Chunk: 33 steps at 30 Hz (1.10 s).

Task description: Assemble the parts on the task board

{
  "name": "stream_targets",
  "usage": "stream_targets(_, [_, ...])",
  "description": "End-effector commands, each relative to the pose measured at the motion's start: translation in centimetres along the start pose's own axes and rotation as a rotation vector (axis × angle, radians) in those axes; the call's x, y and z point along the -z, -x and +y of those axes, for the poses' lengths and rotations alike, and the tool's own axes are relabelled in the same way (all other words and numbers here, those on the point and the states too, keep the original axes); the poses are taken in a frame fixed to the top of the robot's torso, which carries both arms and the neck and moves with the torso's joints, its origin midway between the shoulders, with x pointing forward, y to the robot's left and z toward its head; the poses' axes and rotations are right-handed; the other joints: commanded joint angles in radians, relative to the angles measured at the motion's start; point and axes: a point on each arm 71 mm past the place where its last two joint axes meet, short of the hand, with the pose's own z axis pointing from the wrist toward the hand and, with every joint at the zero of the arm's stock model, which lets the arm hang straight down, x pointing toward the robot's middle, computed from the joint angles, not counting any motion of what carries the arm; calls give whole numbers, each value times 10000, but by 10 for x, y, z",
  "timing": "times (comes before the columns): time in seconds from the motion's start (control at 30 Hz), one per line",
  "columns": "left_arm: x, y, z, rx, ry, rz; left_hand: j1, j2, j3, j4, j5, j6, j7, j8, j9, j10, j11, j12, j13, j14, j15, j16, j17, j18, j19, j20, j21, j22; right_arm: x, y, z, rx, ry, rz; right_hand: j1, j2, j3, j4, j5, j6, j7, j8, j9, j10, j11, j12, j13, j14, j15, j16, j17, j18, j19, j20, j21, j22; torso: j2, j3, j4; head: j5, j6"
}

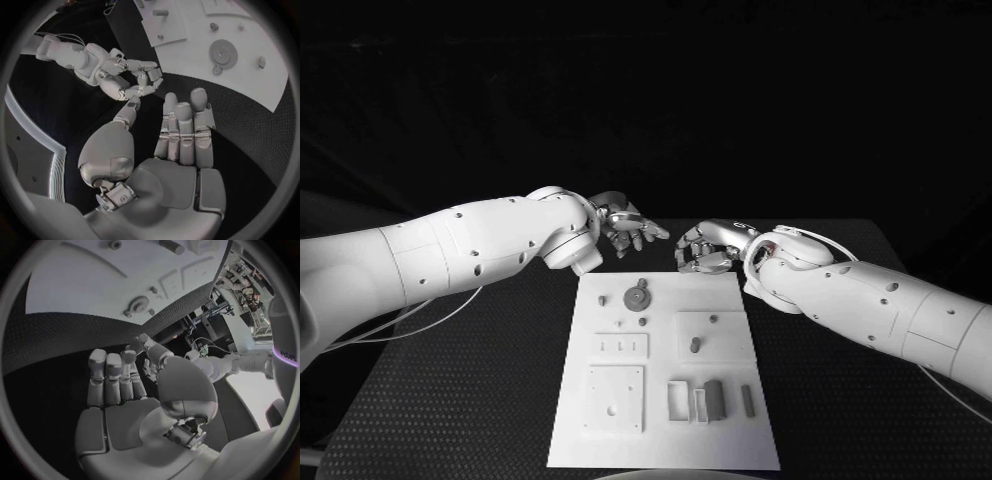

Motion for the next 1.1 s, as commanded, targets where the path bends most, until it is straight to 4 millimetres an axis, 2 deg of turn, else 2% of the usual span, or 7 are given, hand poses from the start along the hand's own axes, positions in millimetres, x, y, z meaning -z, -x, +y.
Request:
stream_targets(0.03, [1,-7,-2,-493,211,354,-226,-8,-91,-36,-42,192,54,-20,18,-134,45,-170,-64,-188,39,-165,-131,383,-174,60,-192,-56,-2,-3,6,60,-22,273,-53,-12,-65,12,21,314,358,60,1,-7,-51,31,-17,19,-38,-66,-9,436,-5,-7,3,97,-12,-5,12,-16,-26])
stream_targets(0.4, [0,-17,-5,-1011,409,749,-631,12,-83,-40,-41,499,-14,43,72,-83,15,-302,-63,-234,21,-168,-254,376,-148,67,-348,-118,-4,3,15,-59,-5,75,-72,-12,-62,38,21,308,359,56,6,-5,-50,29,-24,23,-38,-72,-14,436,3,-9,-4,88,3,2,15,-65,-73])
stream_targets(0.5, [0,-19,-2,-1089,529,844,-710,-13,-58,-25,-41,553,-36,47,78,-35,-5,-320,-63,-204,0,-138,-267,381,-104,52,-352,-112,-3,3,15,-80,-35,81,-92,-30,-68,53,21,306,360,54,11,-4,-49,27,-29,27,-37,-75,-18,436,10,-11,-9,83,-4,-3,-3,-56,-106])
stream_targets(0.6, [0,-20,-1,-1119,548,921,-778,-44,13,-28,-41,653,-76,57,91,76,-45,-336,-56,-136,-39,-69,-281,388,-14,20,-339,-84,-4,4,17,-101,-40,50,-99,-44,-69,57,21,306,360,54,14,-4,-50,27,-31,30,-37,-77,-20,436,13,-12,-11,79,-12,-10,-13,-63,-104])
stream_targets(0.73, [0,-21,-2,-1129,535,938,-842,-45,64,-44,-41,783,-126,85,113,217,-92,-329,-38,-58,-82,23,-275,393,84,-15,-301,-32,-6,4,19,-114,-94,18,-102,-52,-70,60,21,309,359,56,16,-3,-50,27,-32,32,-38,-78,-21,436,16,-13,-13,77,-6,6,6,-65,-109])
stream_targets(0.93, [0,-22,-3,-1121,501,909,-958,-21,121,-100,-41,1024,-228,139,153,473,-194,-306,3,96,-182,207,-243,408,279,-95,-191,98,-8,4,23,-136,-77,9,-111,-97,-73,63,21,319,355,60,27,0,-54,28,-38,40,-40,-81,-25,436,27,-19,-18,70,-4,-9,2,-61,-126])
stream_targets(1.1, [-1,-23,-3,-1128,508,961,-1114,39,142,-102,-42,1195,-304,174,181,658,-270,-287,42,214,-258,346,-211,420,416,-159,-107,183,-9,3,27,-106,-46,43,-113,-111,-71,66,21,327,352,64,32,4,-56,29,-40,44,-42,-82,-27,436,33,-22,-19,67,-7,-7,1,-62,-140])
